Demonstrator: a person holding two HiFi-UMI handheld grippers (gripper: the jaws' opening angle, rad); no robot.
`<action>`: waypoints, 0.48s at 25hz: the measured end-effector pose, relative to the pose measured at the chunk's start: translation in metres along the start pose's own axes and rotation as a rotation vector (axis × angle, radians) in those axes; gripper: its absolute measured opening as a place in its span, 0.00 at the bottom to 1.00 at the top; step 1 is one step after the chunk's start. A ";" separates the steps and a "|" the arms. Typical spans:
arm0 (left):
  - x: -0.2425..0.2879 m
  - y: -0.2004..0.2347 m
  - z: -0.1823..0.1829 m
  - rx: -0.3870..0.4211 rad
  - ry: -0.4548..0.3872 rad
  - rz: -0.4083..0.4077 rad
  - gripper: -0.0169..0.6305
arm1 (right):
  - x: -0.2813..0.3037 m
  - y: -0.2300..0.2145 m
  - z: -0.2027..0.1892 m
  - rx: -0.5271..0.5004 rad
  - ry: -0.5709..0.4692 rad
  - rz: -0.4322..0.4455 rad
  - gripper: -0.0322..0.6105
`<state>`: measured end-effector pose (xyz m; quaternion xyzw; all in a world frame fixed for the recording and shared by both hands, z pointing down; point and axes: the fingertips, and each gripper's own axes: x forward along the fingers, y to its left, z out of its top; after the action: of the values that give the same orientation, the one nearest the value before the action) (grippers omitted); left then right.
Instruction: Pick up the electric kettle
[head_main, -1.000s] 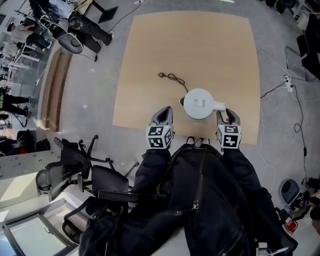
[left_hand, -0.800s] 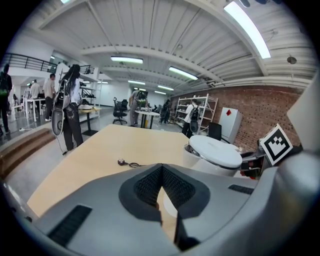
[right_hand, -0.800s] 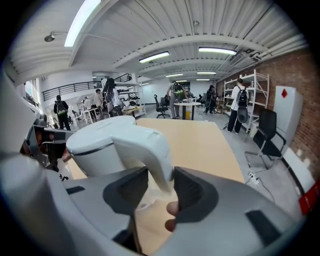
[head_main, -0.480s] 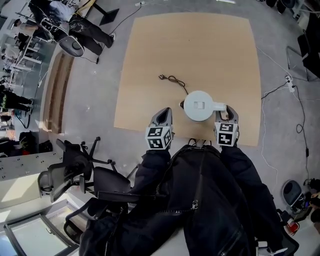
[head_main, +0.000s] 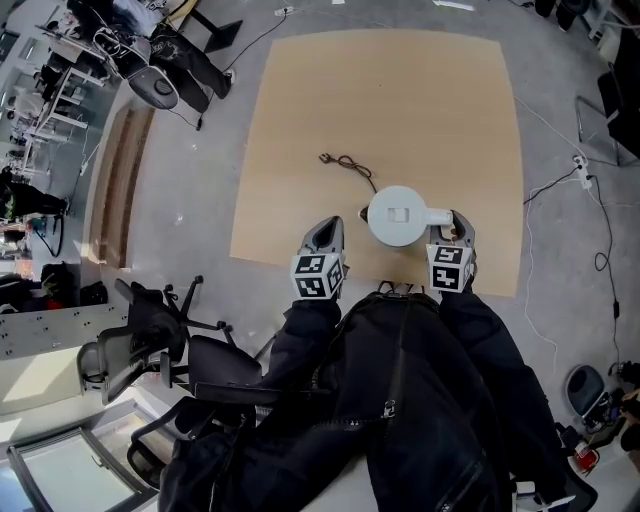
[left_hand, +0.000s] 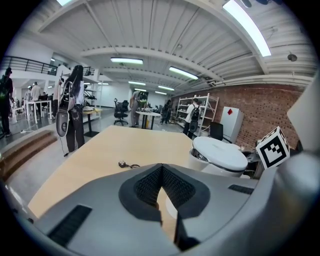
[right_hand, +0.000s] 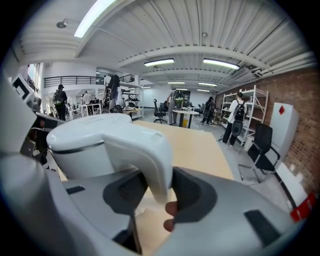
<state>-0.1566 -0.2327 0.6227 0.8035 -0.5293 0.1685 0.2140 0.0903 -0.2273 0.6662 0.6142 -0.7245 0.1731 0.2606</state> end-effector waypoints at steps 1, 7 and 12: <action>0.000 0.000 0.000 -0.001 0.001 -0.001 0.03 | 0.001 0.001 0.000 -0.002 0.002 0.002 0.28; 0.003 -0.001 -0.002 -0.004 0.002 0.001 0.03 | 0.001 0.001 -0.002 -0.004 0.004 0.014 0.28; 0.008 -0.007 -0.002 -0.009 -0.002 0.012 0.03 | 0.004 -0.005 -0.003 0.031 0.012 0.007 0.28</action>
<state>-0.1478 -0.2353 0.6268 0.7996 -0.5349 0.1665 0.2161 0.0955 -0.2296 0.6700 0.6147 -0.7221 0.1890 0.2548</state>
